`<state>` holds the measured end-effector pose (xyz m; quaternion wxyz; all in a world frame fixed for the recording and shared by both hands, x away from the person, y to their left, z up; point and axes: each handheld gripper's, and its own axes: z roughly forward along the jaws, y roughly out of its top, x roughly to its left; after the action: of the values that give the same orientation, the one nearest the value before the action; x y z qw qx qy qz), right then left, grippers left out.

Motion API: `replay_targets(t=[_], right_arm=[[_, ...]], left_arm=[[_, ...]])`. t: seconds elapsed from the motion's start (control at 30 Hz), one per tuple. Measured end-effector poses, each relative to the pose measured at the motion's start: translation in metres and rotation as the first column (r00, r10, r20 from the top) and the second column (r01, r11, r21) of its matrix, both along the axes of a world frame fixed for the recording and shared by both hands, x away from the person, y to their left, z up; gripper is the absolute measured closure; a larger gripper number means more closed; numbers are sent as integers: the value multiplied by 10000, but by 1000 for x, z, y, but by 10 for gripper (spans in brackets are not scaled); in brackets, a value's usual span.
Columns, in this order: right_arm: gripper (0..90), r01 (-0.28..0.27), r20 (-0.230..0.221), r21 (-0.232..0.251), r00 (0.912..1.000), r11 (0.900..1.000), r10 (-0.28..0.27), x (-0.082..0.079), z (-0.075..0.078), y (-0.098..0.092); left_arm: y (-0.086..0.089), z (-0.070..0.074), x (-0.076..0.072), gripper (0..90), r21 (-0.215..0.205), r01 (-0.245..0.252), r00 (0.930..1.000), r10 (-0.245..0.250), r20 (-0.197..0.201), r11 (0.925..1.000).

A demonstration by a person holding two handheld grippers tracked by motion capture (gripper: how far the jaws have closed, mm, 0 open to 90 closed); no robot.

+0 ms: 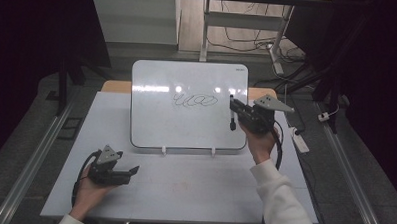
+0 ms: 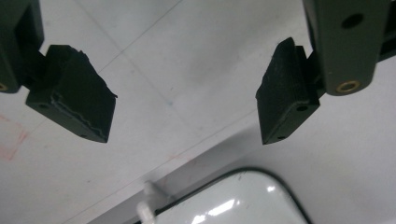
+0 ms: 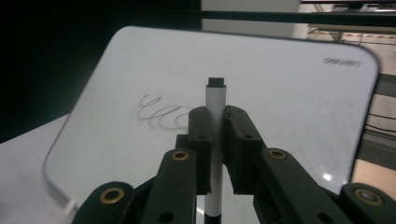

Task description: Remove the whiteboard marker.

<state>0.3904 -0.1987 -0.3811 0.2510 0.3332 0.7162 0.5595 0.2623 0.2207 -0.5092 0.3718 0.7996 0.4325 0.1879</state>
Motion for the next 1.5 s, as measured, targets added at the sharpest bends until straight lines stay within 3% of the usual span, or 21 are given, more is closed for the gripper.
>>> replay_targets(t=[0.2, 0.27, 0.4, 0.57, 0.67, 0.9, 1.07, 1.13, 1.37, 1.5], right_arm=[[807, -758, -117, -143, 9971, 9970, 757, -18, -12, 8], [807, -973, -158, -87, 9951, 9952, 972, -21, -15, 11], [807, -1373, -242, -125, 9903, 9905, 1369, -27, -20, 20], [806, -1727, -231, -404, 9849, 9841, 1719, -33, -24, 31], [807, -1898, -239, -449, 9817, 9808, 1888, -36, -26, 36], [807, -2340, -343, -441, 9720, 9712, 2326, -43, -29, 48], [806, -2567, -360, -564, 9663, 9649, 2549, -45, -32, 56], [807, -2594, -343, -574, 9656, 9641, 2578, -45, -33, 58], [806, -2782, -388, -649, 9603, 9583, 2761, -46, -37, 64], [806, -2830, -364, -753, 9590, 9562, 2810, -47, -39, 68]], left_arm=[[-12, 9, 6, 211, -304, 400, 9992, -401, -24, 9987], [-21, 14, 12, 214, -663, 614, 9981, -619, -44, 9959], [-35, 22, 21, 218, -930, 935, 9956, -937, 22, 9913], [-55, 33, 31, 220, -836, 1342, 9909, -1331, 179, 9874], [-75, 43, 40, 223, -892, 1825, 9831, -1806, 299, 9791], [-102, 48, 51, 232, -967, 2382, 9712, -2373, 207, 9664], [-111, 50, 57, 244, -1226, 2546, 9670, -2541, 197, 9592], [-116, 51, 61, 251, -1491, 2662, 9635, -2673, 131, 9523], [-125, 51, 67, 272, -1679, 2813, 9584, -2853, -2, 9448], [-130, 49, 71, 288, -1878, 2956, 9529, -3030, -115, 9367]])
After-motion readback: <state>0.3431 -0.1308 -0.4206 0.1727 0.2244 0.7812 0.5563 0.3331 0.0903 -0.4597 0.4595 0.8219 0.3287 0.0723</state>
